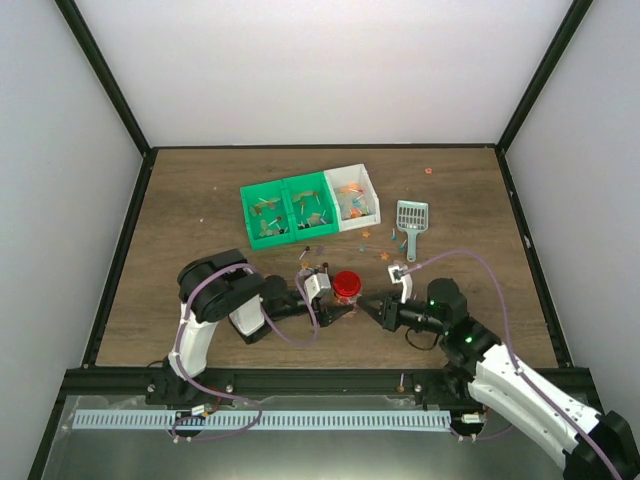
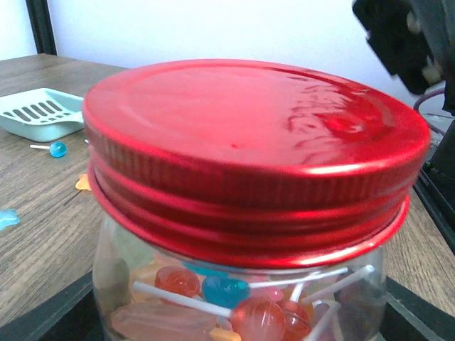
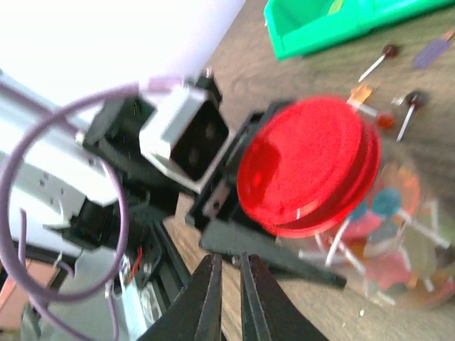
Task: Pack the candies
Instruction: Screw the bottle lid onto the packing bottle.
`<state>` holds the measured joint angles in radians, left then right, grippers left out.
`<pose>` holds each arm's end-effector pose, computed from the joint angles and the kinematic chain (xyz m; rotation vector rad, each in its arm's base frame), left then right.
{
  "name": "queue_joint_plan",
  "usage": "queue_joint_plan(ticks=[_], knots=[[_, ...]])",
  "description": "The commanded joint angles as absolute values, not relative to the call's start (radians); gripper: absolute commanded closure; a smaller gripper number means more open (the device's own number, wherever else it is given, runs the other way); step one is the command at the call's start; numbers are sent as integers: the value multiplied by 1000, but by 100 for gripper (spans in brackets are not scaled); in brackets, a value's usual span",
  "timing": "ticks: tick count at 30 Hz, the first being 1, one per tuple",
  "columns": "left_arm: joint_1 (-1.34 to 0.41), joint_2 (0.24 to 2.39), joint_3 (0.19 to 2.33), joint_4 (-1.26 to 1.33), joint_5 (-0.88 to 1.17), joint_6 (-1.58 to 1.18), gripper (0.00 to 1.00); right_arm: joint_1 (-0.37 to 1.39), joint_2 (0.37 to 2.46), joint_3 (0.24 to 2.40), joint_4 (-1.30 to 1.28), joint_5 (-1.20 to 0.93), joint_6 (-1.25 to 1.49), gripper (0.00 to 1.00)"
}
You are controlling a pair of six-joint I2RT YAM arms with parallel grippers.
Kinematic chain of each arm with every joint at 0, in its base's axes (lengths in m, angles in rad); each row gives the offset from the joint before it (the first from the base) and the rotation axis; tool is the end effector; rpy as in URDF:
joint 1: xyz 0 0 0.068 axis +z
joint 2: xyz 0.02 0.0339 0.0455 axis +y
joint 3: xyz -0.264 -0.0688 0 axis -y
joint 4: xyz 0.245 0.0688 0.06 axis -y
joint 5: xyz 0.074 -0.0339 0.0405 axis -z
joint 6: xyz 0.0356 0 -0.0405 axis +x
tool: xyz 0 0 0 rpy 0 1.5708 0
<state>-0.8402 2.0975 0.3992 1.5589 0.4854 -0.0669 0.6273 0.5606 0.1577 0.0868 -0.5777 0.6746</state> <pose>0.1782 -0.2237 0.0764 1.0243 1.5015 -1.0724 0.1052 0.1003 0.1807 -0.3935 2.0618 1.3866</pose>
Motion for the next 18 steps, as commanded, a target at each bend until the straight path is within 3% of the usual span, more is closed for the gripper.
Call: queue_joint_plan(ticks=[1,10,18], knots=[[-828,2286,251,1773,478,-96,48,587,592,290,-1,-436,616,88],[-828,2286,240,1773,534,-65,50,518,884,386,125,-507,528,90],[-827,2300,248,1772,547,-61,49,518,996,413,211,-593,520,88]])
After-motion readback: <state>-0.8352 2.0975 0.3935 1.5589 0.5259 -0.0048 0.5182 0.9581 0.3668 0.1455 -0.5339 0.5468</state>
